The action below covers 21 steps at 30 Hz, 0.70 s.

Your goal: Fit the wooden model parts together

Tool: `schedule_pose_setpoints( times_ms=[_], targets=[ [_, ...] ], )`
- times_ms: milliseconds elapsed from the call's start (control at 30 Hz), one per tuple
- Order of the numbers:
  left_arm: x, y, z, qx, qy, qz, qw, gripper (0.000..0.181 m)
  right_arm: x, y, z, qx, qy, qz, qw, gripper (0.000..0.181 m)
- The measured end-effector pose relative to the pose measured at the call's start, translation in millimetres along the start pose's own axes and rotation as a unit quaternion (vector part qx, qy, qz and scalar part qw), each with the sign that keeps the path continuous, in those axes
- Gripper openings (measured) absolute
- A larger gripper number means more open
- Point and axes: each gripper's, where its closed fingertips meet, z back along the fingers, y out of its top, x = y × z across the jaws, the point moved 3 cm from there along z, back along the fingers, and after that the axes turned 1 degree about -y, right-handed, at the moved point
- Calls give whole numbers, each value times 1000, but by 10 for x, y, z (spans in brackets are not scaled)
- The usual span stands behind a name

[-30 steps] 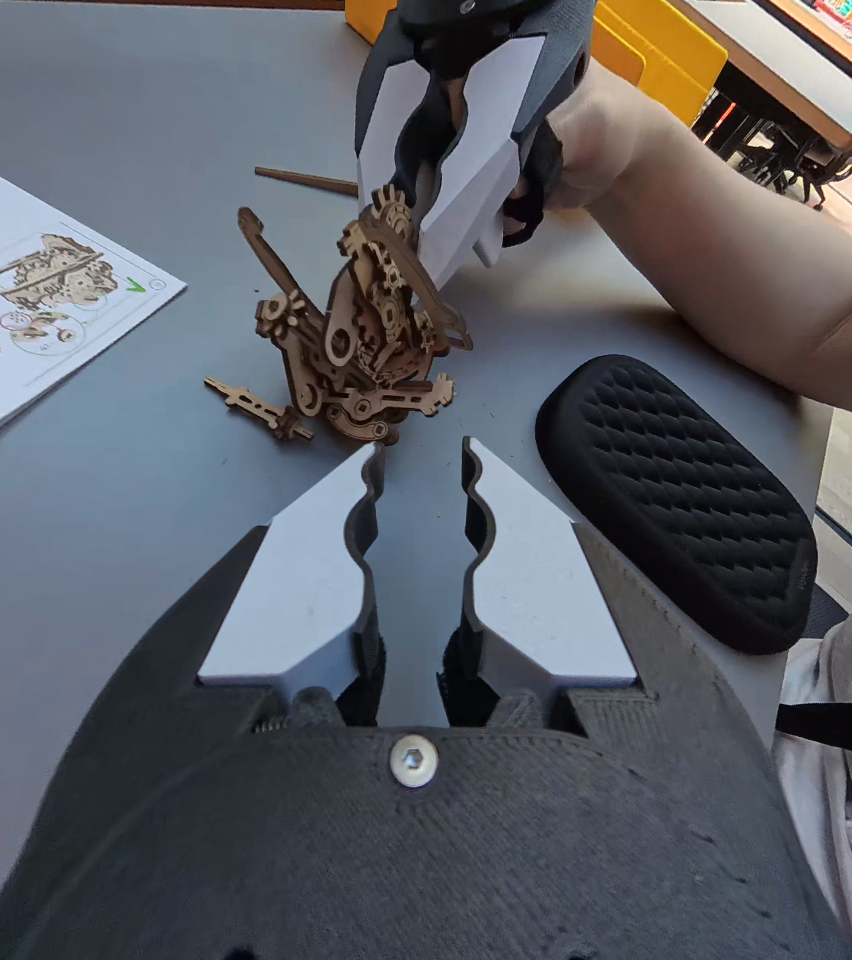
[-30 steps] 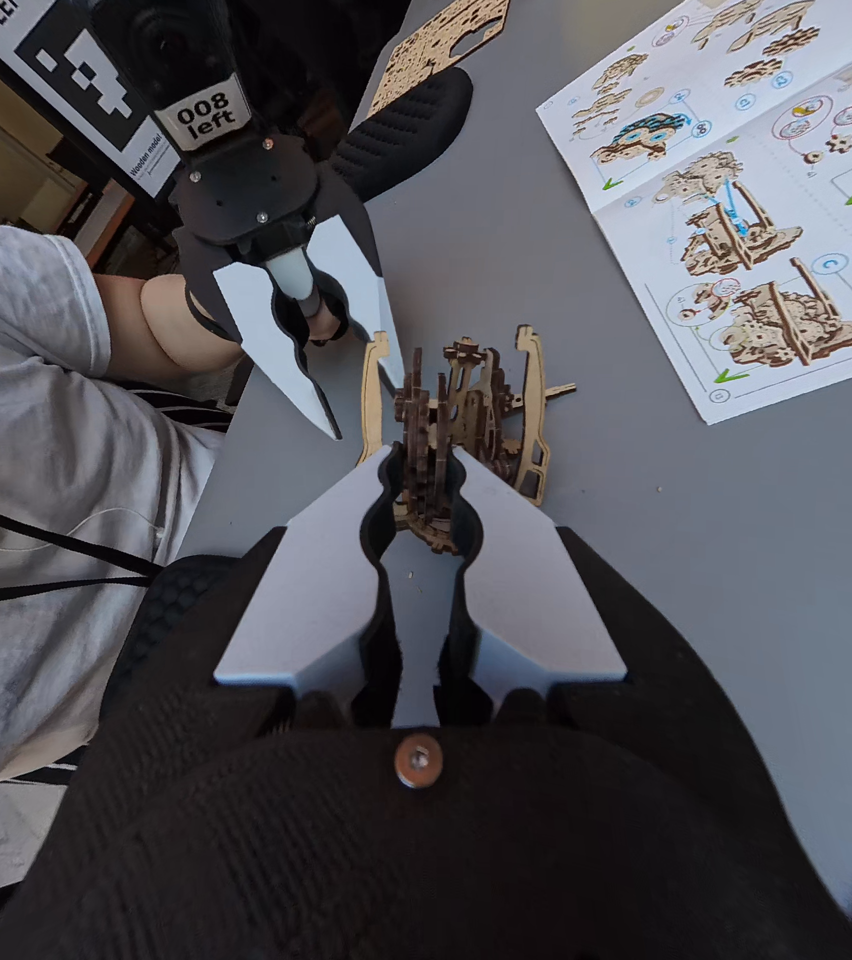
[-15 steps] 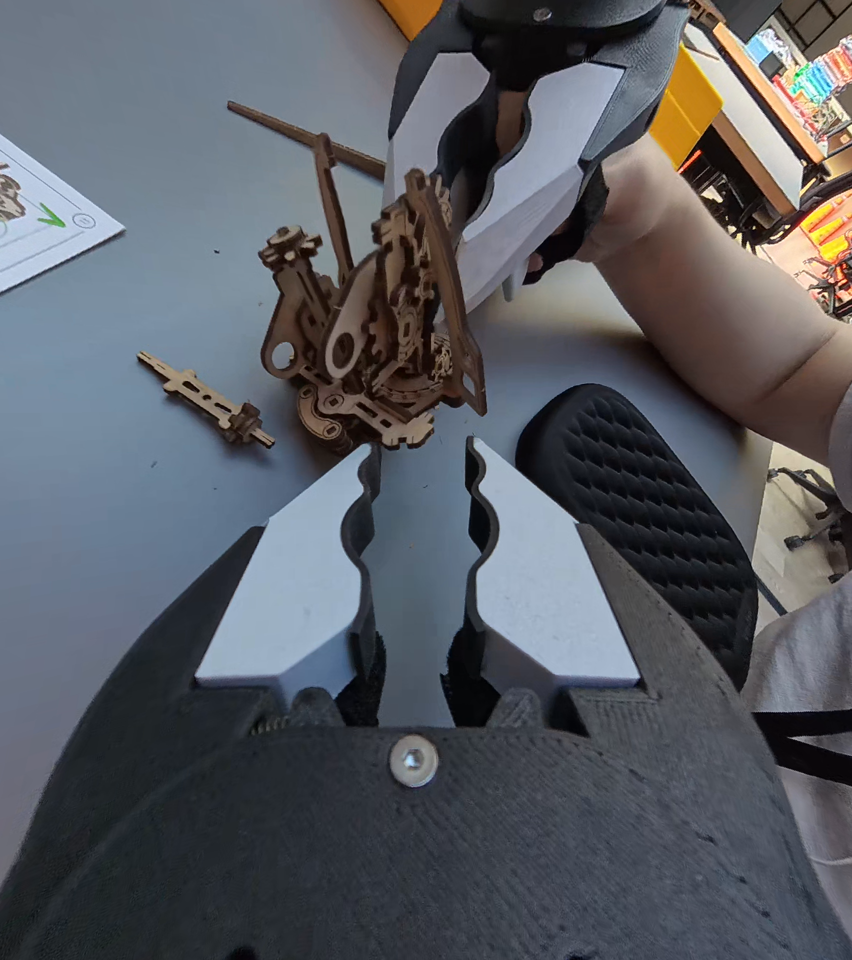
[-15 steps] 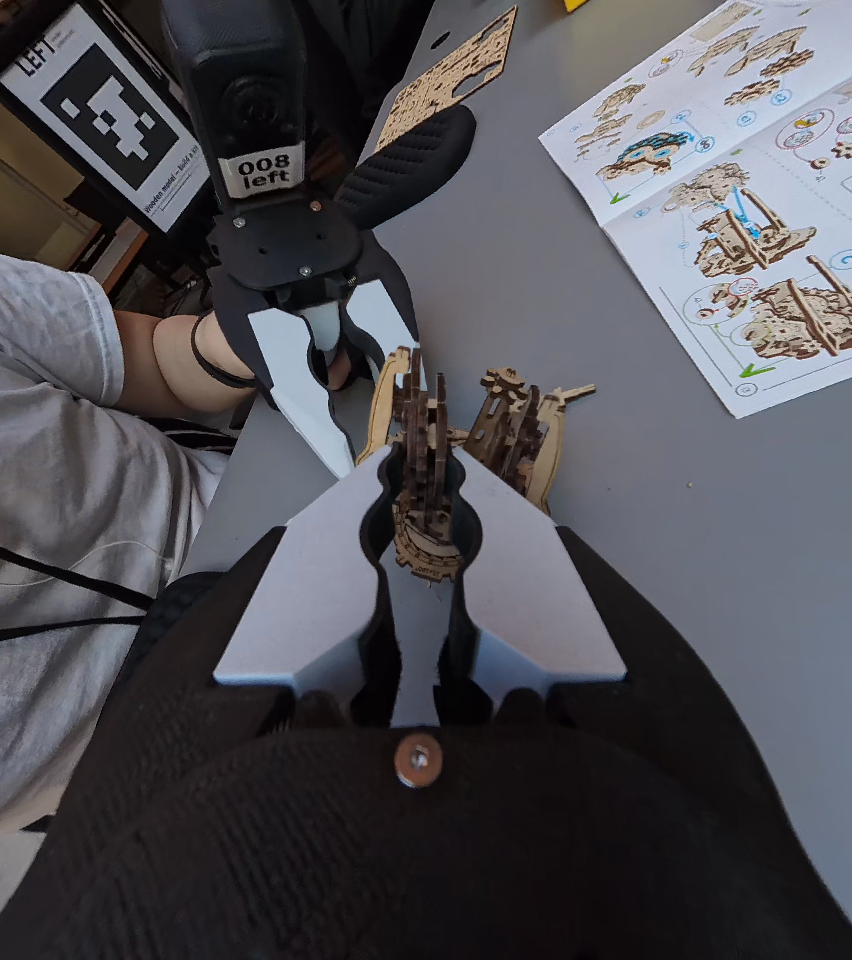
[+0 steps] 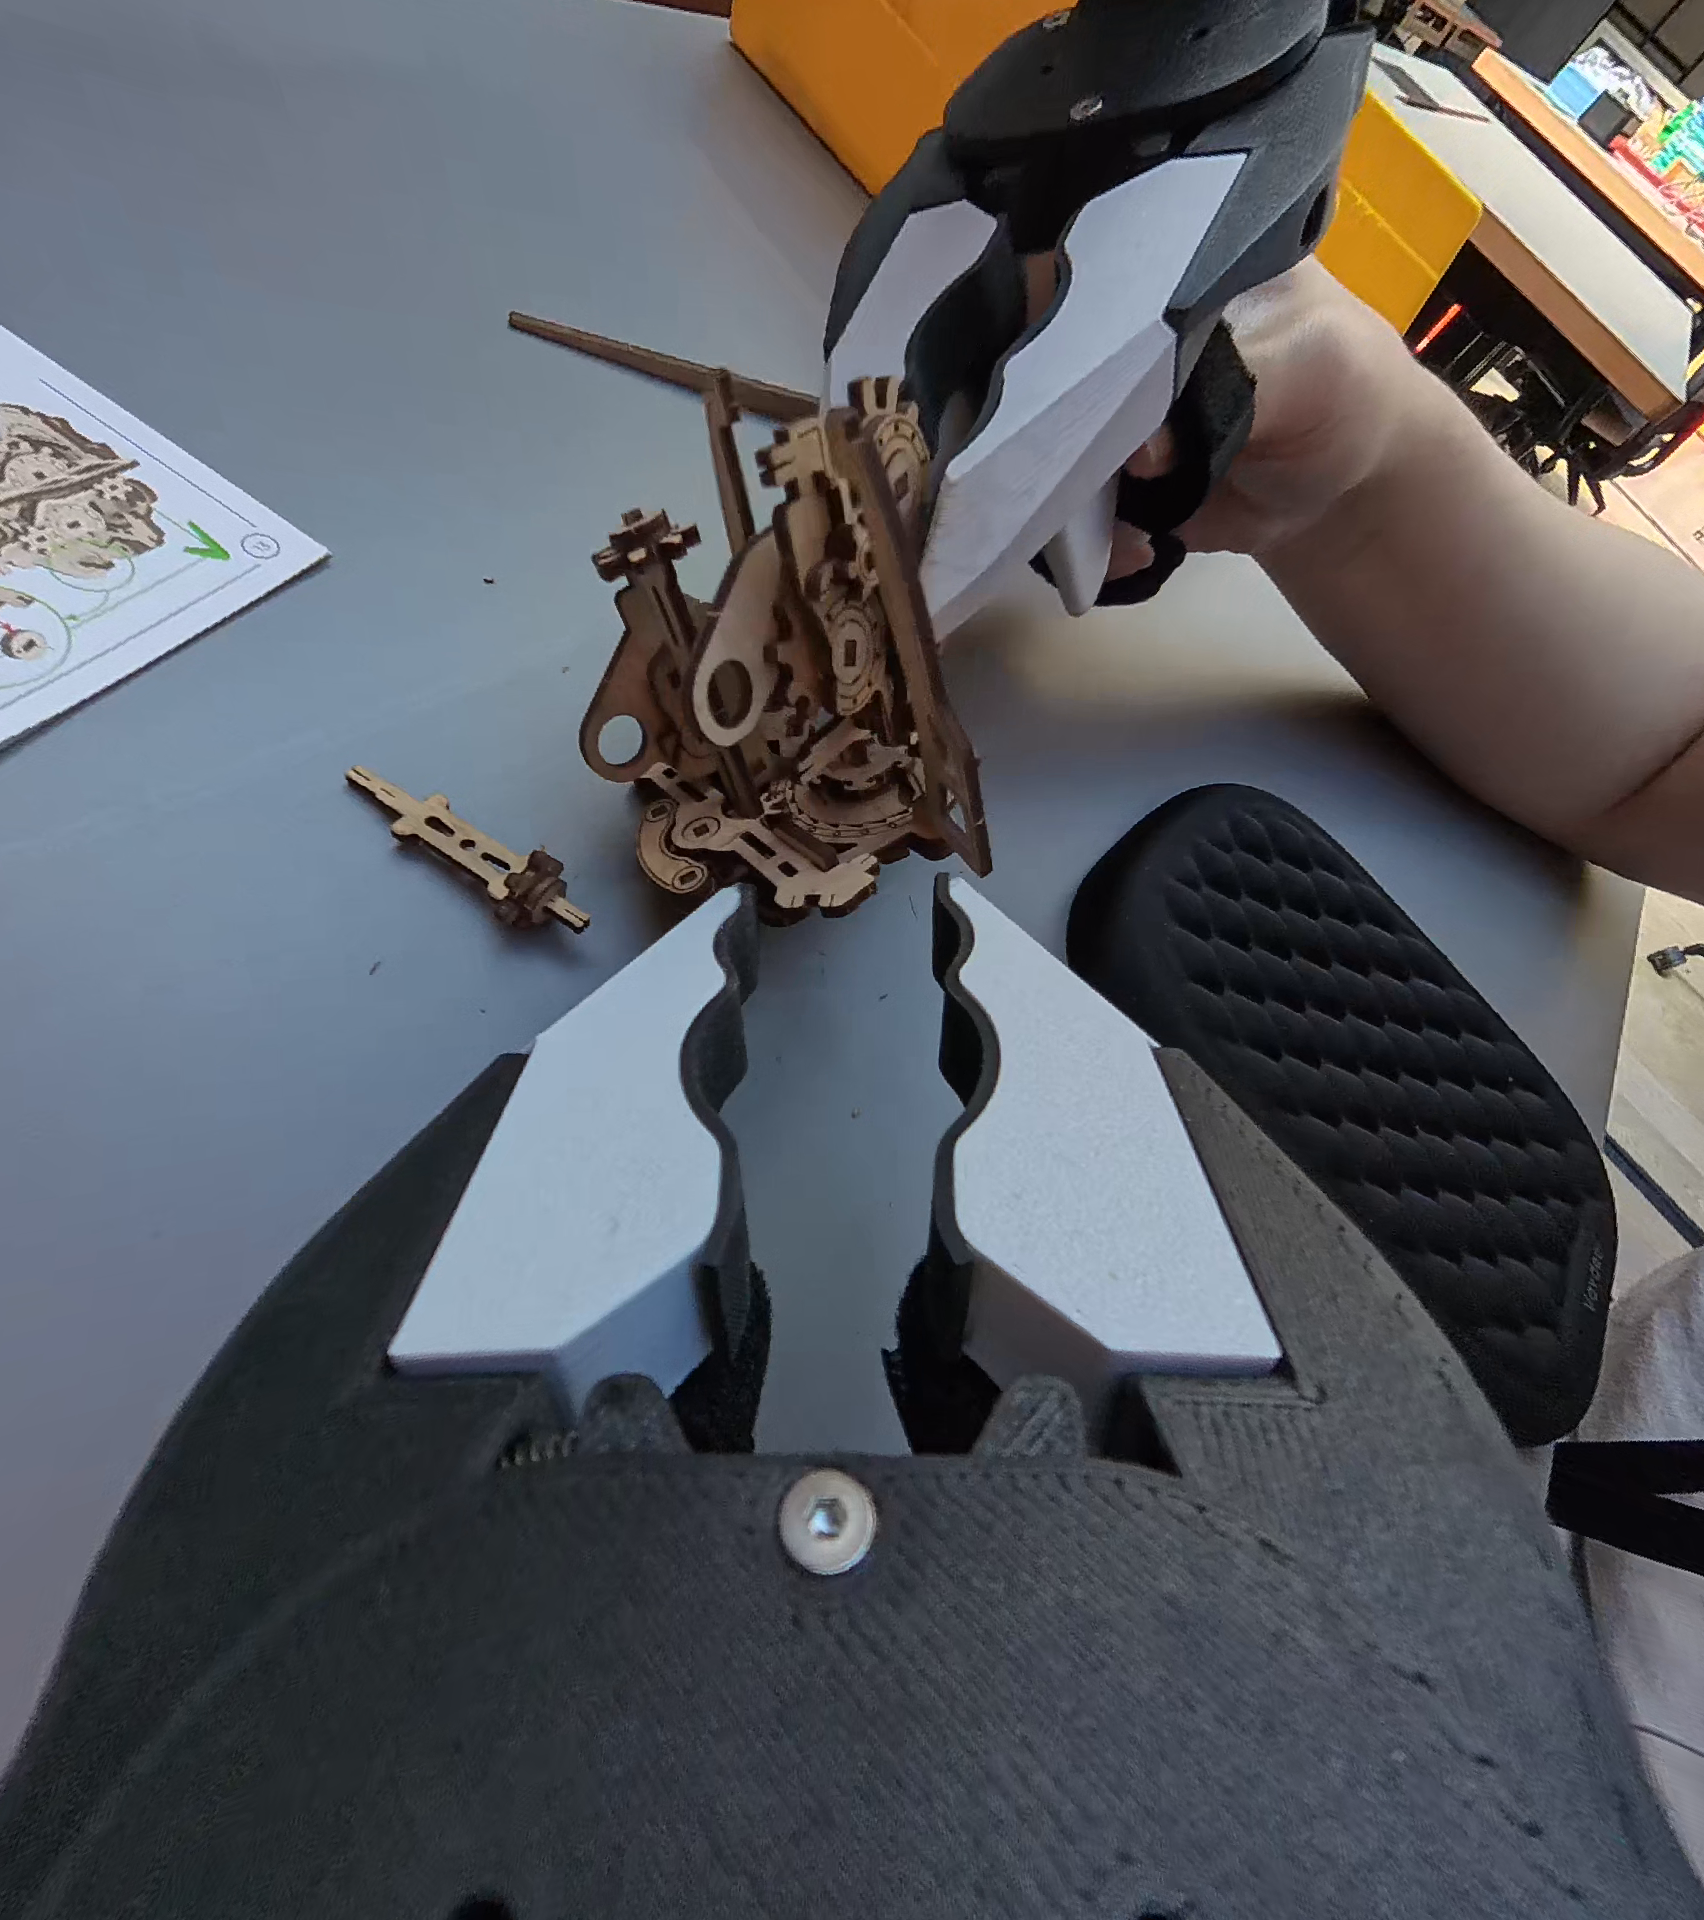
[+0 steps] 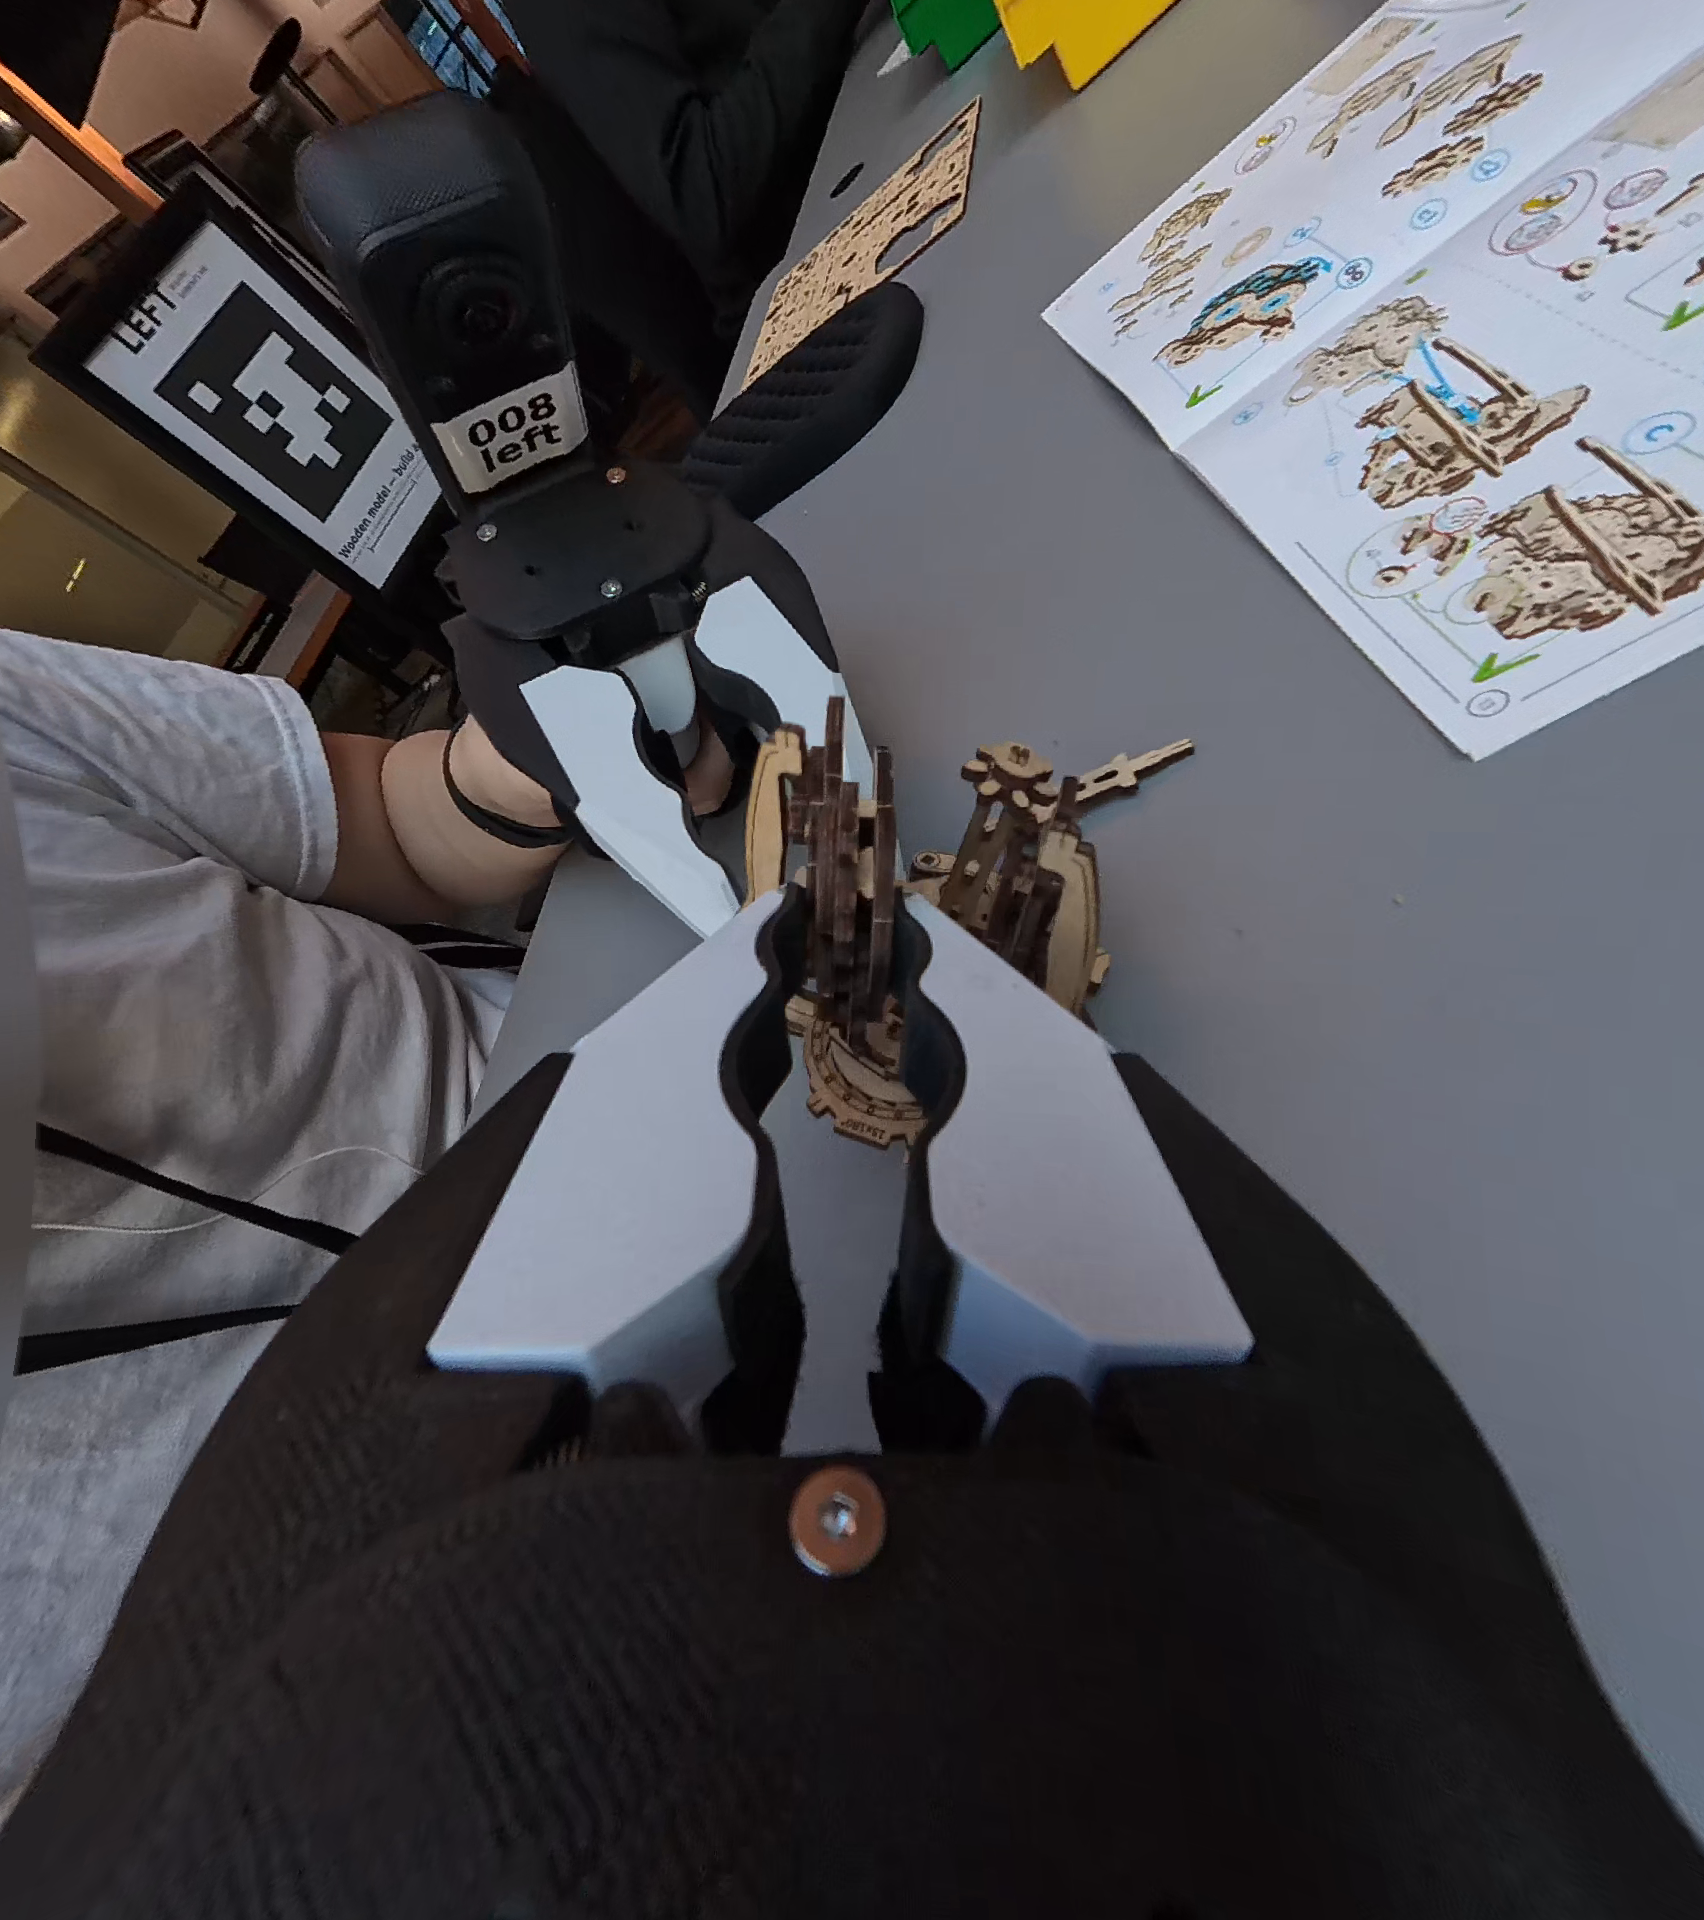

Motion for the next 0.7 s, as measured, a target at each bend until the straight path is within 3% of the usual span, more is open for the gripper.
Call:
schedule_pose_setpoints(
  times_ms=[367,700],
  targets=[
    [60,3,-37,7,27,-59,998,37,14,-108,-45,-22,8,-33,999,13],
    [60,25,-63,16,33,-52,998,45,-1,-100,-30,18,-48,10,999,13]
  ],
)
